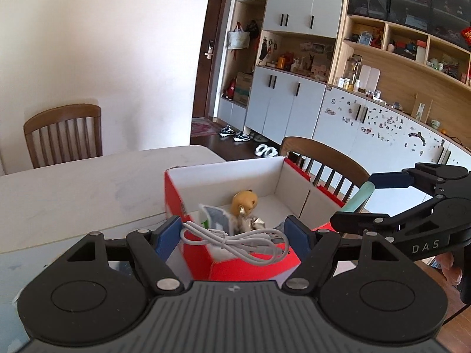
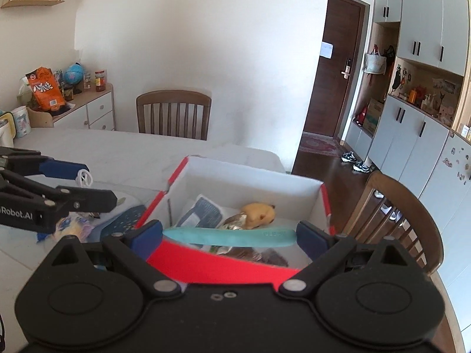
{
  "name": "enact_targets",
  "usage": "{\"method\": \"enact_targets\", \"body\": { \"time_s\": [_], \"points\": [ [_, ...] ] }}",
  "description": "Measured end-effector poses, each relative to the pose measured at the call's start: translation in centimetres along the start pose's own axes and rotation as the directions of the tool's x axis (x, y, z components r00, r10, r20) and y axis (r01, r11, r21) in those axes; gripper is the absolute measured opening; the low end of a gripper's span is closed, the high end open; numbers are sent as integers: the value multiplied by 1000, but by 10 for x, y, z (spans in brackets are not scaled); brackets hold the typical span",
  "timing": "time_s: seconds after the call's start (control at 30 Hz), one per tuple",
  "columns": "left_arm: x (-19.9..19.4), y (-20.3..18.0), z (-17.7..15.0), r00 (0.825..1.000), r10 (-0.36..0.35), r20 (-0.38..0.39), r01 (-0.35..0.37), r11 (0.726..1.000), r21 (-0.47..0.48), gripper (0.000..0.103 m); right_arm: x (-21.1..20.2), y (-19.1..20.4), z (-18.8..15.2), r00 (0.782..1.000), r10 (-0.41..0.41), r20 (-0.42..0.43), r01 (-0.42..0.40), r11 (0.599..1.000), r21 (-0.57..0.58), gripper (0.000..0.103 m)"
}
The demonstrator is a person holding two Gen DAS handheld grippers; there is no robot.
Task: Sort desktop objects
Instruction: 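Carry the teal stick and white cable over the red shoebox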
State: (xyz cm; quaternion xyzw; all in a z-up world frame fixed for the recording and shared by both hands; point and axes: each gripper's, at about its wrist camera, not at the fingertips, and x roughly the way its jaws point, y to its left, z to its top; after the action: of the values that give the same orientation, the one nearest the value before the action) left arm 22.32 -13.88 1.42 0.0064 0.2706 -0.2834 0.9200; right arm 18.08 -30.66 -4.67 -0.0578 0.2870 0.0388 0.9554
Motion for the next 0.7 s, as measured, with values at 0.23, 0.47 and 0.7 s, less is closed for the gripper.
{"method": "enact_targets", "body": {
  "time_s": [0.23,0.47,0.7],
  "points": [
    [33,-6,17,1000,-14,-10,13,1000,-18,76,16,-27,14,1000,12,9,-12,1000,-3,97],
    [75,-10,27,996,-35,-81,34,999,-14,76,38,-56,31,999,41,-7,-41,999,23,97],
    [112,-6,29,987,-30,-159,26,999,-26,76,72,-74,33,996,67,-62,-64,996,58,97]
  ]
}}
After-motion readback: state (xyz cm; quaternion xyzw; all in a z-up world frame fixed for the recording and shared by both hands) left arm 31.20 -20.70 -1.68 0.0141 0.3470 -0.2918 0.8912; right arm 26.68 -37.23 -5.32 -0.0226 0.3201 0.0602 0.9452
